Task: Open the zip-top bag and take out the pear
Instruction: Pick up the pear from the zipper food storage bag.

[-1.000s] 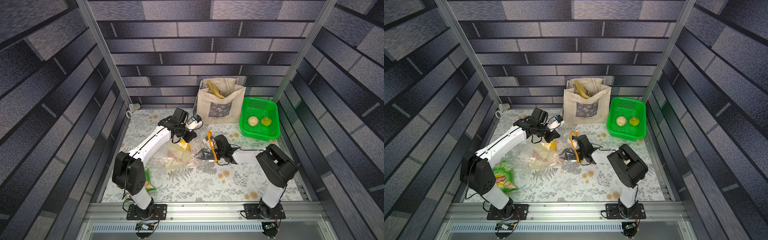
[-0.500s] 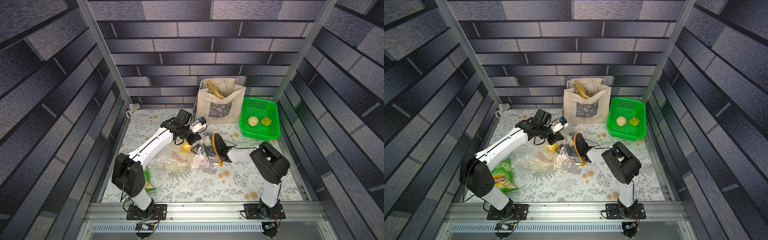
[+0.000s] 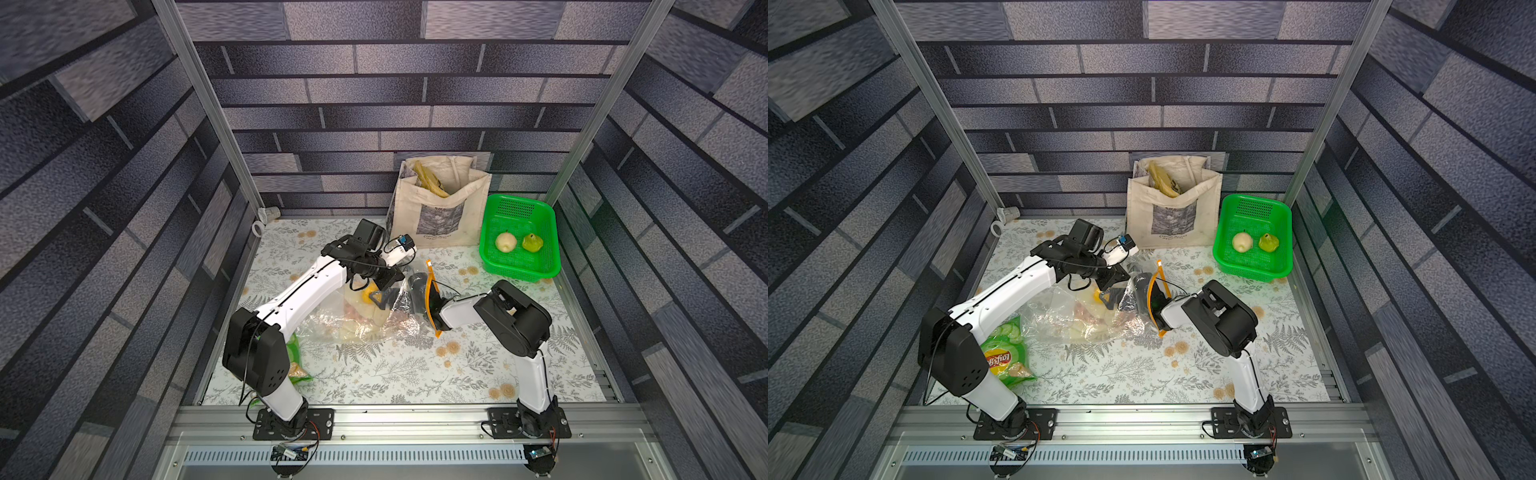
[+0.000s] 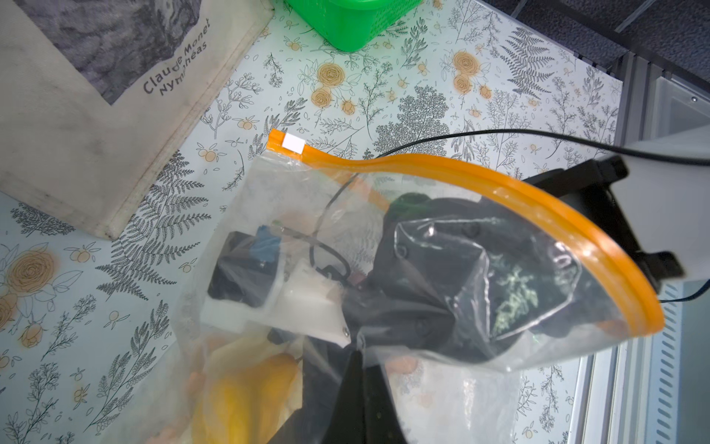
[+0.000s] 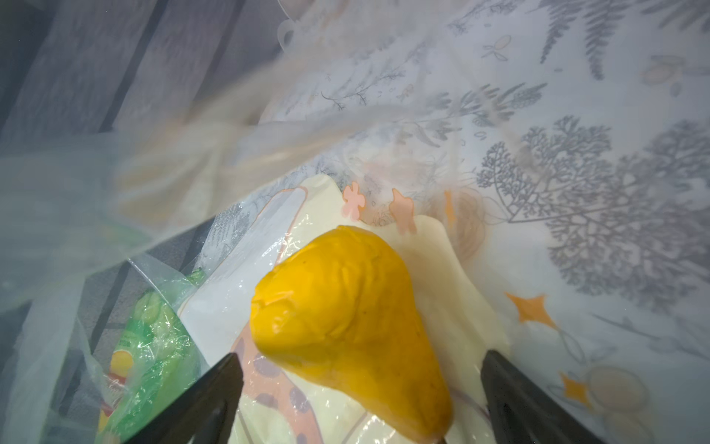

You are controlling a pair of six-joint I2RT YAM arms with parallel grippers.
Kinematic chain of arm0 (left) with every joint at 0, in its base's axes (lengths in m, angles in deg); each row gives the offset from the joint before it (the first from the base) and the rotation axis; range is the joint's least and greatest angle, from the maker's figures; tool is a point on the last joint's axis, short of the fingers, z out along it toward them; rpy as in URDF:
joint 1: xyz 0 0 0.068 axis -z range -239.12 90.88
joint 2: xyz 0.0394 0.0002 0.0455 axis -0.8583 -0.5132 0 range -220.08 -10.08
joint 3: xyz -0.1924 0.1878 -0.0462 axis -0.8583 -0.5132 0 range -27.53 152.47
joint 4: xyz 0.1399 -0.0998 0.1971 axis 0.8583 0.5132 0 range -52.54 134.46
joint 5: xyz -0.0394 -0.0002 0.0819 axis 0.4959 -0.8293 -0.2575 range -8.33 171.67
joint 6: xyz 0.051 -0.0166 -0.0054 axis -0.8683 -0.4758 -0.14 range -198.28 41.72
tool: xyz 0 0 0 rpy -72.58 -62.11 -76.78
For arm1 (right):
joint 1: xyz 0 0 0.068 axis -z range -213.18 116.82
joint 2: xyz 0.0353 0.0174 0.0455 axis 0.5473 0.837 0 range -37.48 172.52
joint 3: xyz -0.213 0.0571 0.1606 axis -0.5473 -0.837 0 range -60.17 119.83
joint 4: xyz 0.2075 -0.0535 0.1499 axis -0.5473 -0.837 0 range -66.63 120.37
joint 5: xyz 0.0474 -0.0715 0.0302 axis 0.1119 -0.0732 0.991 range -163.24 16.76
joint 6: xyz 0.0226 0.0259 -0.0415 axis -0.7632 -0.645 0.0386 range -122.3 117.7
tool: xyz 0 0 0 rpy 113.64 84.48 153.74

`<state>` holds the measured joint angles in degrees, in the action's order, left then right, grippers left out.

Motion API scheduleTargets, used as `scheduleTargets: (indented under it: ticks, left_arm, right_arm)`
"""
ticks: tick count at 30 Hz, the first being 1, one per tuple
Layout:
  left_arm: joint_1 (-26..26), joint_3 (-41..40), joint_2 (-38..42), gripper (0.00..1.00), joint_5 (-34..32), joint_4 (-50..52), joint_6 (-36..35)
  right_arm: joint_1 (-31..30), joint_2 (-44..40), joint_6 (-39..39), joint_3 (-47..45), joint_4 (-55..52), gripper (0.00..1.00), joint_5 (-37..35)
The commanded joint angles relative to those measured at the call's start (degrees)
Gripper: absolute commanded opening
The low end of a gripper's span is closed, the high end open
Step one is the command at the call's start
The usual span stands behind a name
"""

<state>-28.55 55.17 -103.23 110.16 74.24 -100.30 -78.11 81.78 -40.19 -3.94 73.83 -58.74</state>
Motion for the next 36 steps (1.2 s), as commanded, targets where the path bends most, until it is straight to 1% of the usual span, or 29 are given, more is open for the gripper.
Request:
scheduleTargets:
  ticks: [1,4,7,10,12,13,15,22,23,25,30,32,33,36]
  left_arm:
    - [0.68,0.27,2.3,0.02,2.0,-1.17,-0.04]
    - [0.89,0.27,2.18,0.02,2.1,-1.15,-0.04]
    - [0.9,0.27,2.03,0.02,2.27,-1.14,-0.06]
    - [0.99,0.22,2.0,0.02,2.36,-1.36,-0.02]
    - [0.99,0.19,2.24,0.02,2.6,-1.36,0.08]
    - [0.99,0.19,2.35,0.02,2.75,-1.44,0.04]
    - [0.94,-0.06,2.86,0.02,3.18,-1.74,0.0]
    - [1.08,-1.05,4.38,0.02,5.19,-3.46,0.36]
    - [1.08,-0.91,4.18,0.02,4.88,-3.23,0.37]
    - [1.07,-0.62,3.58,0.01,3.56,-2.65,0.39]
    - [0.99,0.27,1.56,0.0,-1.86,-1.36,1.17]
    - [0.77,0.44,1.06,0.0,-3.1,-1.4,1.89]
    - [0.57,0.45,0.7,0.0,-3.39,-1.57,2.32]
    - [-0.27,0.76,-0.29,0.0,-3.87,-1.79,3.69]
  right_arm:
    - [-1.19,4.17,3.89,0.68,3.39,0.99,-0.62]
    - [-1.41,6.24,5.44,1.56,6.57,0.99,-0.52]
    - [-1.46,7.94,6.5,3.57,6.31,0.99,-0.27]
    - [-1.48,8.98,7.31,4.33,6.29,0.98,-2.11]
    - [-1.48,9.77,7.75,4.33,6.37,0.95,-3.19]
    - [-1.48,10.21,7.83,6.52,6.33,0.94,-3.64]
    - [-1.48,11.19,7.97,7.37,6.11,0.91,-4.57]
    - [-1.47,12.09,7.39,8.37,6.89,0.83,-6.16]
    - [-1.51,11.85,7.36,8.37,6.95,0.8,-6.17]
    - [-1.48,11.31,7.39,8.05,7.23,0.7,-6.07]
    - [-1.43,8.97,7.48,6.36,7.14,0.69,-4.89]
    - [-1.53,7.75,7.47,5.39,7.25,0.66,-4.63]
    - [-1.48,6.97,7.33,3.29,7.25,0.65,-4.46]
    - [-1.47,4.77,7.01,0.68,7.34,0.61,-3.47]
